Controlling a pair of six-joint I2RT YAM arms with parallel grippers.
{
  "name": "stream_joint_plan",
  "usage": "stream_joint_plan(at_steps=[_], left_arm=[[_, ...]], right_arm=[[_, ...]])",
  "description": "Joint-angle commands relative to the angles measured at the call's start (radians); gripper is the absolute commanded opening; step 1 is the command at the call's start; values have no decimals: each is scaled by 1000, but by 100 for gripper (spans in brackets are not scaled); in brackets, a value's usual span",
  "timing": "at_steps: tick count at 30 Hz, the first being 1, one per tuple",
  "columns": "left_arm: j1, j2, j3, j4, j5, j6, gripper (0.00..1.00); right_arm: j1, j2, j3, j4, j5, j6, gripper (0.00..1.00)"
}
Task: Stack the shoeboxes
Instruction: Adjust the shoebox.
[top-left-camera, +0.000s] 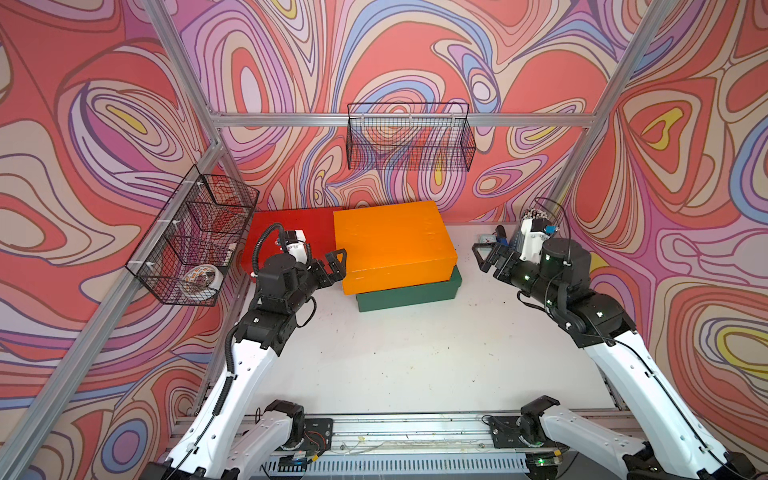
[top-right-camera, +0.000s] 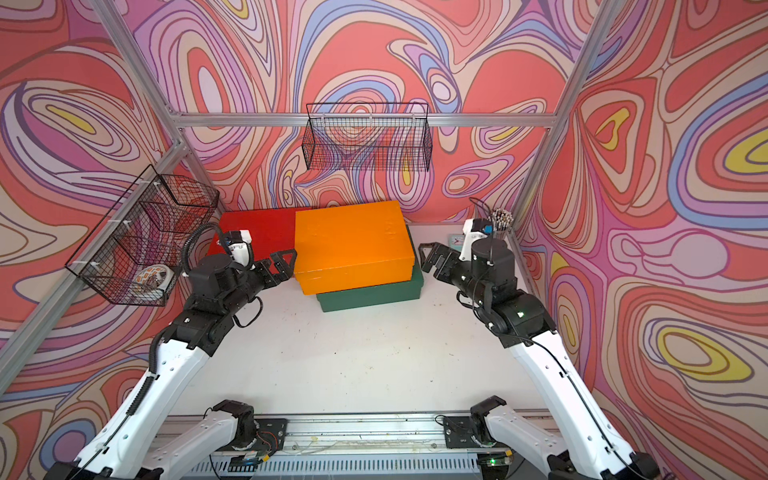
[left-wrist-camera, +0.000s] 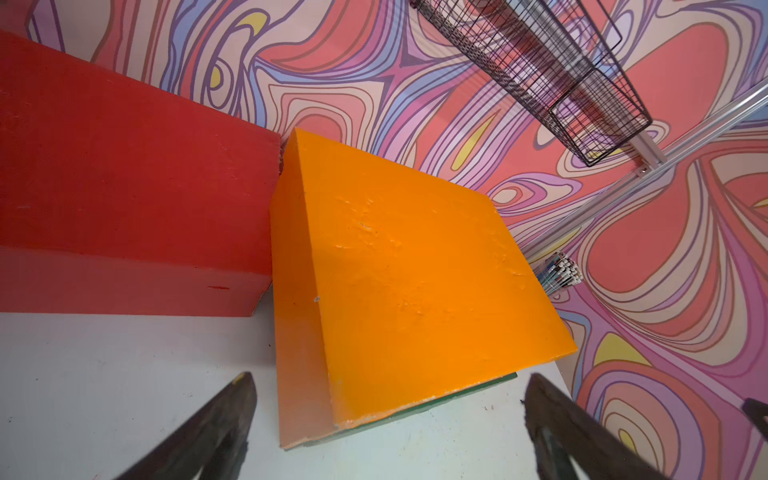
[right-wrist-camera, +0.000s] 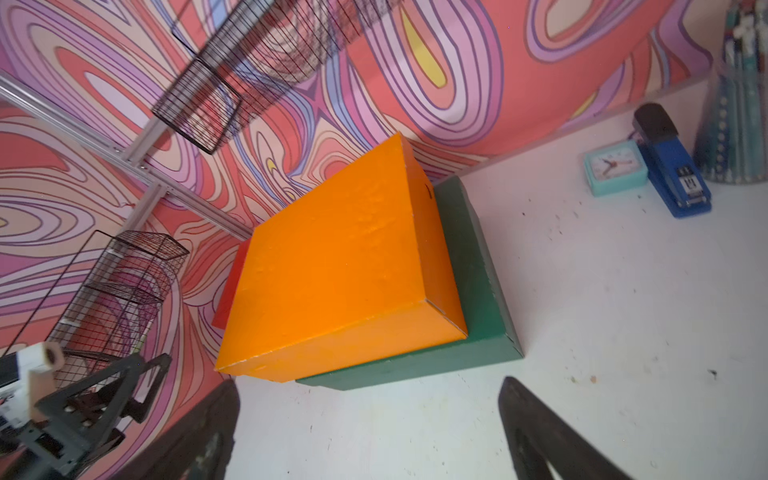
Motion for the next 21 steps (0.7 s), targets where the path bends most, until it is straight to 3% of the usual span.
stream_joint_plan(at_steps=[1,2,3,5,7,12,21], left_arm=[[2,53,62,-9,-62,7,100],[2,76,82,-25,-81,14,100],[4,98,102,-43,-97,17,100],[6,138,120,-41,-102,24,100],[10,176,128,-25,-94,22,100],[27,277,147,28,-57,2,100],[39,512,262,98,170,-37,100]], right_arm=[[3,61,10,-78,-11,-31,88],[3,35,-41,-45,6,-37,89],[3,-8,-113,-3,51,-29,97],[3,-91,-223,82,105,-18,98],[3,-140,-291,159,68,-21,98],[2,-130,-263,125,79,-34,98],[3,-96,-260,122,86,-31,98]])
